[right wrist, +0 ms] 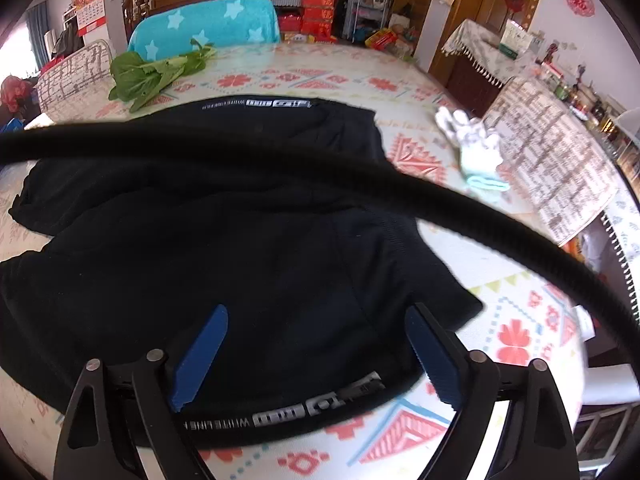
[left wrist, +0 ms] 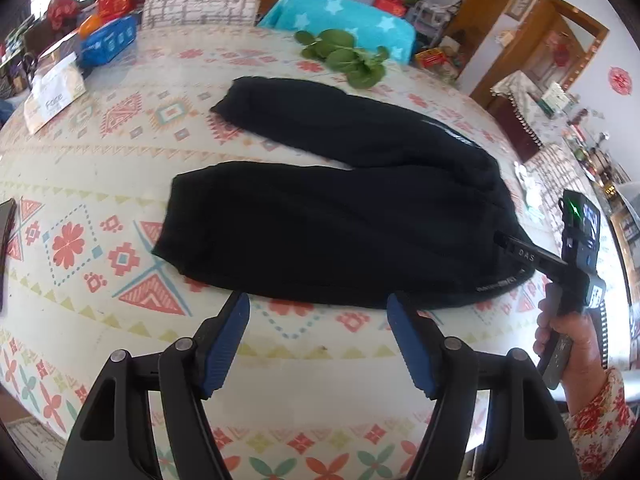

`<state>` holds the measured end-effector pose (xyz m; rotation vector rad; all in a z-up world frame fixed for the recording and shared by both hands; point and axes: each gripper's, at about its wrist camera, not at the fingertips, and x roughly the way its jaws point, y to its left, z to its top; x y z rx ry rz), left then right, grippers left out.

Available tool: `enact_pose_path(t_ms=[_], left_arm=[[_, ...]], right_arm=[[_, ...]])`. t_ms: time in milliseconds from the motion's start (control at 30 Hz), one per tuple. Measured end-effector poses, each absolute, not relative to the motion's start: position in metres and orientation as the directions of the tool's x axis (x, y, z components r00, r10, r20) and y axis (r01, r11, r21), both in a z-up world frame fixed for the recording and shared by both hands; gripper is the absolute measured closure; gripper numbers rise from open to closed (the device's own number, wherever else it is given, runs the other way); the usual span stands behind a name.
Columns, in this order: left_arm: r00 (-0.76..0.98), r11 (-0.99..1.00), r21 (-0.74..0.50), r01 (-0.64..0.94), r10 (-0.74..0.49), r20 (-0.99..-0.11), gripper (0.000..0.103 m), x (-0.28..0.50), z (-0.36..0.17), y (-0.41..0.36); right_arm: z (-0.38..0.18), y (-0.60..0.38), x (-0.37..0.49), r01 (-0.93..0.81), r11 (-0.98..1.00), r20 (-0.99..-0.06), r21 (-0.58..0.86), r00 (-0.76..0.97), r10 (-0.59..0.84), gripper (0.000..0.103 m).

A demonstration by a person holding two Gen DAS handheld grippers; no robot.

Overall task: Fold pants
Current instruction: 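Move both tools over the black pants, right tool toward the waistband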

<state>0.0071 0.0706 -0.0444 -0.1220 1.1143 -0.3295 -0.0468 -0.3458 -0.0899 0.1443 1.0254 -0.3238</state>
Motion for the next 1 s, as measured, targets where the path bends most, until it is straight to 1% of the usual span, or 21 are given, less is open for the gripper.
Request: enact_pose_path(t_ms=[100,167,267,333,467,500,567,633,767,833,1000], left_arm=[[0.418,0.966,-0.223,0.134,-0.259,-0.871,0.032,0.013,-0.047,0.086],[0.438,0.978,-0.186,0.096,-0.209,-0.874,0.032,0.013,-0.046,0.094],[0.446,0.983,-0.178,0.042,-0.177,-0.877,0.032,0.013,-0.046,0.107],[0.454,0.986,-0.165,0.014,-0.153,-0.878,0.032,0.010,-0.046,0.110],[0.463,0.989,-0.146,-0.032,-0.114,-0.879,0.032,0.001,-0.047,0.113],[0.463,0.989,-0.141,-0.038,-0.108,-0.880,0.032,0.000,-0.048,0.113],[0.468,0.992,-0.122,-0.034,-0.092,-0.879,0.032,0.001,-0.050,0.108],[0.478,0.996,-0.089,-0.015,-0.071,-0.875,0.032,0.005,-0.055,0.097],[0.492,0.999,-0.026,0.030,-0.037,-0.870,0.032,0.027,-0.073,0.073],[0.482,0.999,-0.002,0.033,-0.018,-0.876,0.032,0.045,-0.086,0.063],[0.435,0.996,0.087,0.020,0.070,-0.898,0.032,0.077,-0.117,0.052]], right_arm=[[-0.105,-0.354,-0.048,0.282,0.959,-0.879,0.033,0.465,-0.107,0.013],[-0.106,-0.363,-0.056,0.288,0.958,-0.886,0.008,0.447,-0.127,0.013],[-0.110,-0.394,-0.074,0.351,0.935,-0.894,0.045,0.431,-0.118,0.014],[-0.111,-0.409,-0.085,0.374,0.927,-0.894,0.031,0.426,-0.142,0.015],[-0.100,-0.418,-0.099,0.399,0.916,-0.900,-0.047,0.380,-0.212,0.017],[-0.091,-0.421,-0.107,0.421,0.905,-0.881,-0.062,0.403,-0.248,0.016],[-0.074,-0.432,-0.115,0.448,0.894,-0.851,-0.025,0.460,-0.255,0.015],[-0.064,-0.441,-0.109,0.461,0.887,-0.835,-0.028,0.478,-0.274,0.015],[-0.069,-0.435,-0.084,0.383,0.924,-0.848,-0.008,0.487,-0.209,0.015],[-0.072,-0.417,-0.081,0.309,0.951,-0.847,0.003,0.506,-0.162,0.015],[-0.096,-0.376,-0.066,0.188,0.980,-0.859,-0.069,0.489,-0.154,0.015]])
